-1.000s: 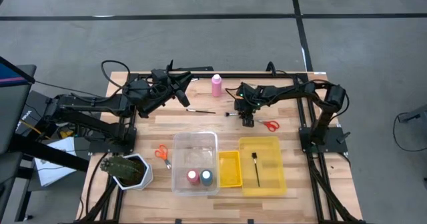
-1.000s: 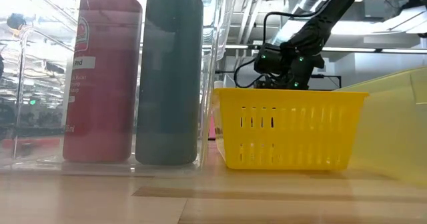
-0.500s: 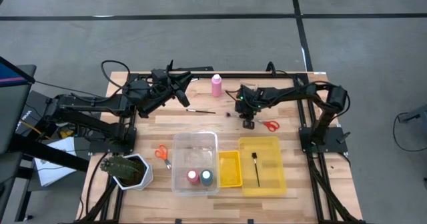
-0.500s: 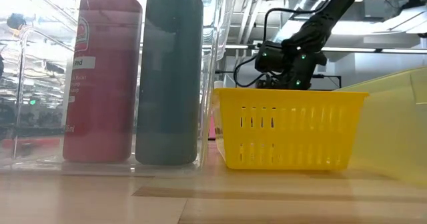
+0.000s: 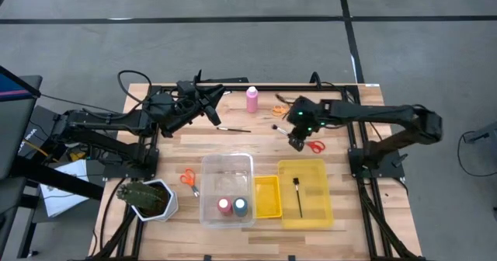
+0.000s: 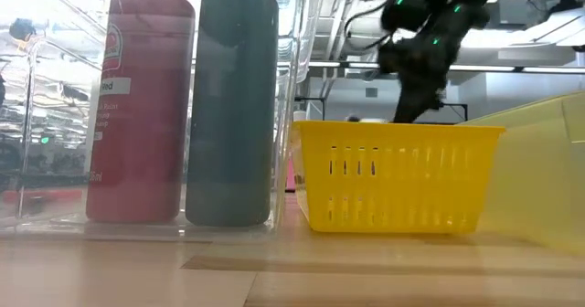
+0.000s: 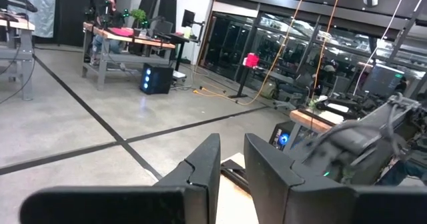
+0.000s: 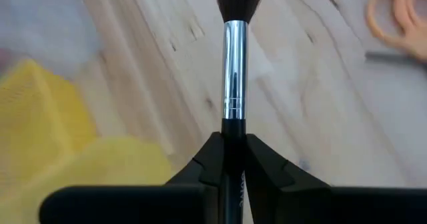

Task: Pick & Place Paint Supplies
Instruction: Put the black paint brush into the right yellow bin

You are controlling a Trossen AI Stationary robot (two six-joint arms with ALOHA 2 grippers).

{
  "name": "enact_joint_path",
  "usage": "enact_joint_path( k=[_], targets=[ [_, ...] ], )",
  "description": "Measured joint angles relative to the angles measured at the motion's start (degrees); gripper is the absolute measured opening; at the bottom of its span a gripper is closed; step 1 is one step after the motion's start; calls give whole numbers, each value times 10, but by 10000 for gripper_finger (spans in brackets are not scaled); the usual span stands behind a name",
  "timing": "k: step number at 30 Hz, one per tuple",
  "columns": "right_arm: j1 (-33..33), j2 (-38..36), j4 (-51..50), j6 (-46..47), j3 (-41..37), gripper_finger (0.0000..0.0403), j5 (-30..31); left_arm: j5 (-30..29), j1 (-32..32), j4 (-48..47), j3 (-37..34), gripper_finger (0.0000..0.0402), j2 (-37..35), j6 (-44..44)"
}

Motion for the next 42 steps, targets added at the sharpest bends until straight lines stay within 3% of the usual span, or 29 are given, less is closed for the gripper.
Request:
enact_joint_path(
  k=[5,14,28,33,42],
  targets=[
    [61,-79,-56,178,0,28,9,2,0,0,0,63,0,0],
    [239,-146,-140,506,0,28,112,24,0,0,0,63,0,0],
    [526,-45,-128,964,1,28,267,43,0,-1,0,63,0,0],
    [581,13,-109,1061,1,28,286,43,0,-1,0,63,0,0],
    [594,94,-54,1069,1,28,284,55,0,0,0,63,0,-2]
  ],
)
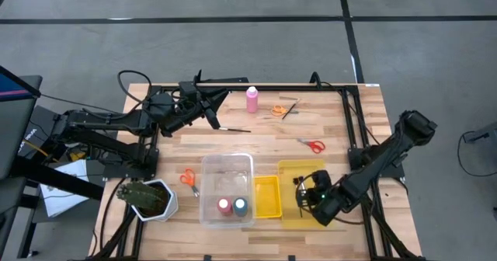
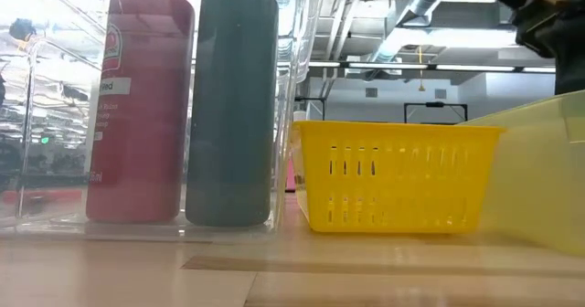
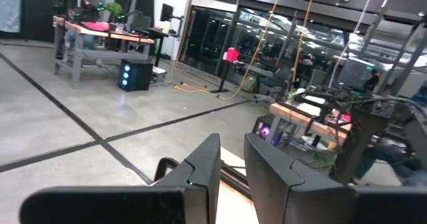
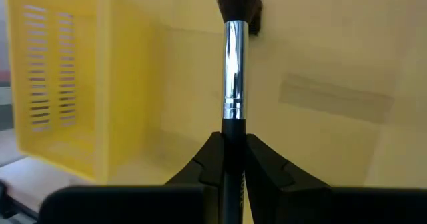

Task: Pick & Place Paint Supplies
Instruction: Put the black paint brush into the right yellow bin

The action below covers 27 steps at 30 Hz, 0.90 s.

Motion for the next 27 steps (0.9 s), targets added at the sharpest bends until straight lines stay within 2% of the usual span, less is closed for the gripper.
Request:
enact_joint_path(
  k=[10,24,27],
  targets=[
    [-4,44,21,2,0,28,-17,3,0,0,0,63,0,-12],
    [-5,47,23,9,0,29,-19,14,0,1,0,63,0,-13],
    [-5,47,13,24,0,50,-29,18,0,0,0,63,0,-13]
  ],
)
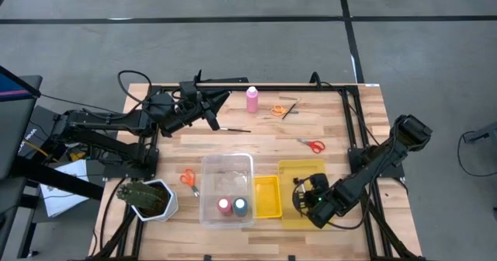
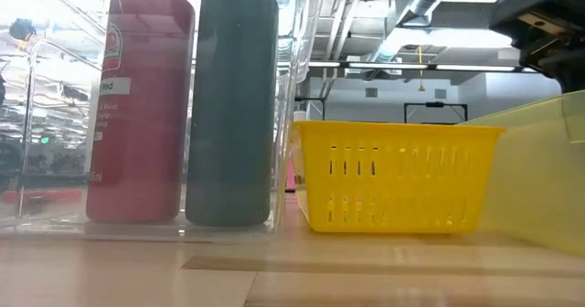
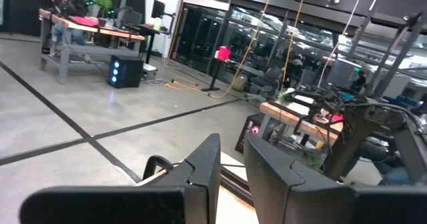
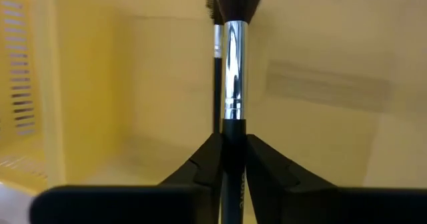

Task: Pick & Place Paint Supplies
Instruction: Put the black paint brush into the right yellow bin, then put the red scissors into the left yellow bin

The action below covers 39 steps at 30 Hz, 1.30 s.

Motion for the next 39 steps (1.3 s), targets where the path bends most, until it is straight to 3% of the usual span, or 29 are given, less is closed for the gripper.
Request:
enact_joint_path(
  k=[5,16,25,32,39],
  targets=[
    [0,0,-8,6,0,79,-2,0,0,0,0,63,0,0],
    [0,-9,-27,16,0,76,4,0,0,0,0,63,0,1],
    [-2,-97,-100,-9,0,77,126,0,0,0,0,63,0,2],
    [-48,-211,-198,-152,0,77,155,0,0,0,0,63,0,21],
    [-166,-330,-244,-321,0,78,156,0,0,-1,0,63,0,22]
  ],
)
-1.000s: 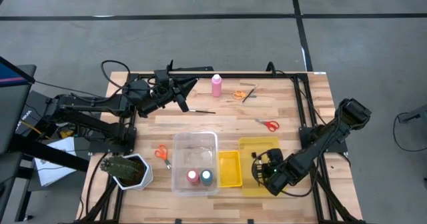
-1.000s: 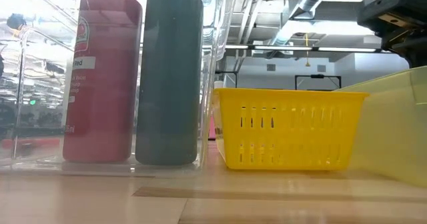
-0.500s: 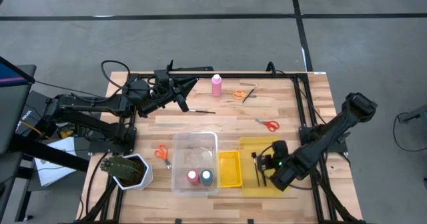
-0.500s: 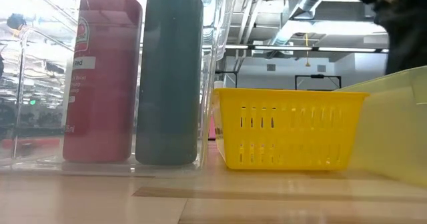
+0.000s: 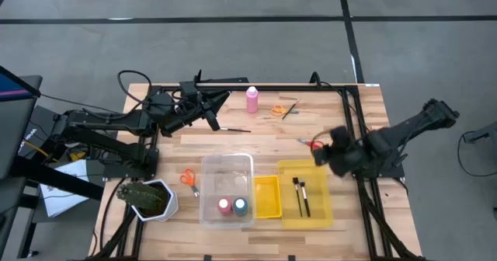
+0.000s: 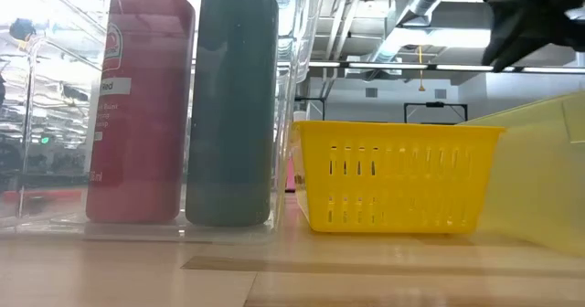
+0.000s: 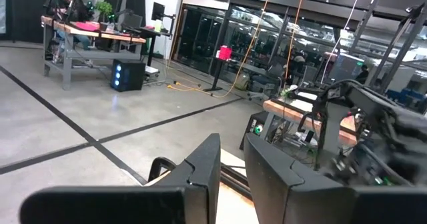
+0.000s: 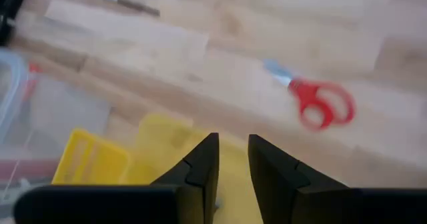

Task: Pick & Place Paint Supplies
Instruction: Put the red scissors into the left yellow bin

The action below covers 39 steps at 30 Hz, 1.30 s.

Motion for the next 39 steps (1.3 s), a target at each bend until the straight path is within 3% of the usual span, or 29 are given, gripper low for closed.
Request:
enact_joint_path(
  k=[6,14,19,23,31,39],
  targets=[
    [-129,-72,-5,-144,0,77,-25,0,0,0,0,63,0,0],
    [-306,-79,0,-330,0,77,-136,-7,1,0,0,63,0,0],
    [-383,-34,13,-476,0,77,-221,-12,1,0,0,63,0,0],
    [-418,21,6,-578,0,77,-246,-14,1,0,0,63,0,0],
    [-474,156,-28,-621,0,77,-255,-14,1,0,0,63,0,-4],
    [-496,235,21,-717,0,77,-262,-14,1,0,0,63,0,-6]
  ],
)
